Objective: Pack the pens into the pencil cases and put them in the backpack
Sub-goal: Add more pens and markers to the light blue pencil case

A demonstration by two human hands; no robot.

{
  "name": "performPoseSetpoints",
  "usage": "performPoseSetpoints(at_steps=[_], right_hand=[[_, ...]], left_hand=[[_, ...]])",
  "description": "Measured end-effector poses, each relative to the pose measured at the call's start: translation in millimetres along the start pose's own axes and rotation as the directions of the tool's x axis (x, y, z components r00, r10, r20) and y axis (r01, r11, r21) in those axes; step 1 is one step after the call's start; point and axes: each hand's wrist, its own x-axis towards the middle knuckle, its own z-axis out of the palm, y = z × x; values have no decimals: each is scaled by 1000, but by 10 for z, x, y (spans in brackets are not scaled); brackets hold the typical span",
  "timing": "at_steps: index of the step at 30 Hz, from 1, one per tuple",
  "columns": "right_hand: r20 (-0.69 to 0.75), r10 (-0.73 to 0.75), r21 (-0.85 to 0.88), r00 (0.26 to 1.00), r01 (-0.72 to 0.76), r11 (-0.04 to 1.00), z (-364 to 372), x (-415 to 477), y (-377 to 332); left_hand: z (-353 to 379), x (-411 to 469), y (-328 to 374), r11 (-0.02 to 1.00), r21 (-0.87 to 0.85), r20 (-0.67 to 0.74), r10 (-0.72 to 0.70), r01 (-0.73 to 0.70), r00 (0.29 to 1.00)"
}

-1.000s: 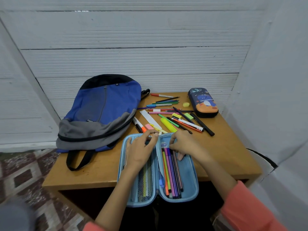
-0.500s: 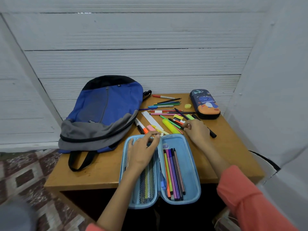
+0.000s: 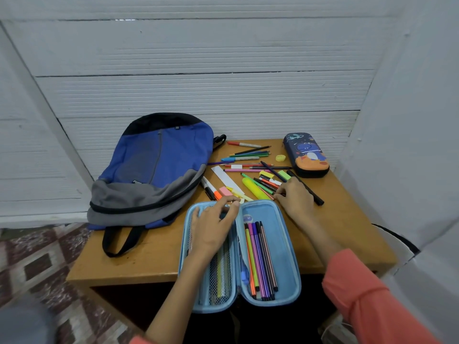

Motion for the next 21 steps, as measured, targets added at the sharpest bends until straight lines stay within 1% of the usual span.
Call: performPoseSetpoints(at_steps=[1, 2, 3, 4, 6, 7, 9, 10, 12, 13, 14, 15, 17, 19, 21], right_hand=[[-31, -3, 37, 1000, 4, 999, -3, 1, 5], [-73, 7, 112, 997, 1, 994, -15, -4, -4], [-114, 27, 224, 993, -1, 975, -39, -4, -21], [-149, 47, 362, 988, 10, 932, -76, -7, -45], [-176, 85, 631, 981, 46, 774, -200, -18, -119], [-192, 95, 718, 977, 74, 692, -280, -29, -159], [-263, 103, 812, 959, 162, 561, -435, -63, -229], [-305, 115, 834, 946, 207, 512, -510, -82, -259], [-357, 156, 853, 921, 253, 456, -636, -117, -299], [-347, 172, 861, 922, 241, 448, -677, -127, -305], [-304, 170, 870, 937, 200, 451, -704, -130, -300], [-224, 146, 870, 964, 131, 475, -712, -128, -291], [10, 47, 810, 999, -35, 585, -678, -140, -271], [243, -47, 690, 969, -138, 710, -609, -203, -252], [412, -86, 577, 907, -186, 795, -534, -284, -269]], left_hand=[[3, 0, -4, 1000, 0, 0, 2, -2, 1000], [2, 1, -7, 1000, 4, 0, 2, -2, 1000], [0, 4, -5, 1000, 12, -1, 0, 0, 1000], [2, 0, -1, 1000, 18, -1, -5, 5, 1000], [-4, -7, 6, 1000, 19, -3, -6, 6, 1000], [-5, -6, 5, 1000, 15, -4, -2, 2, 1000], [-14, -8, 4, 1000, 8, -8, 2, -2, 1000], [-17, -10, 11, 1000, 9, -8, 3, -3, 1000], [-15, -11, 15, 1000, 13, -8, 5, -5, 1000], [-16, -12, 17, 1000, 15, -10, 7, -7, 1000], [-13, -11, 23, 1000, 19, -11, 7, -7, 1000], [-11, -9, 22, 1000, 23, -12, 5, -5, 1000], [-15, -10, 23, 1000, 30, -6, -4, 4, 1000], [-15, -17, 33, 999, 35, -2, -8, 8, 1000], [-22, -21, 49, 999, 40, -5, -6, 6, 1000]])
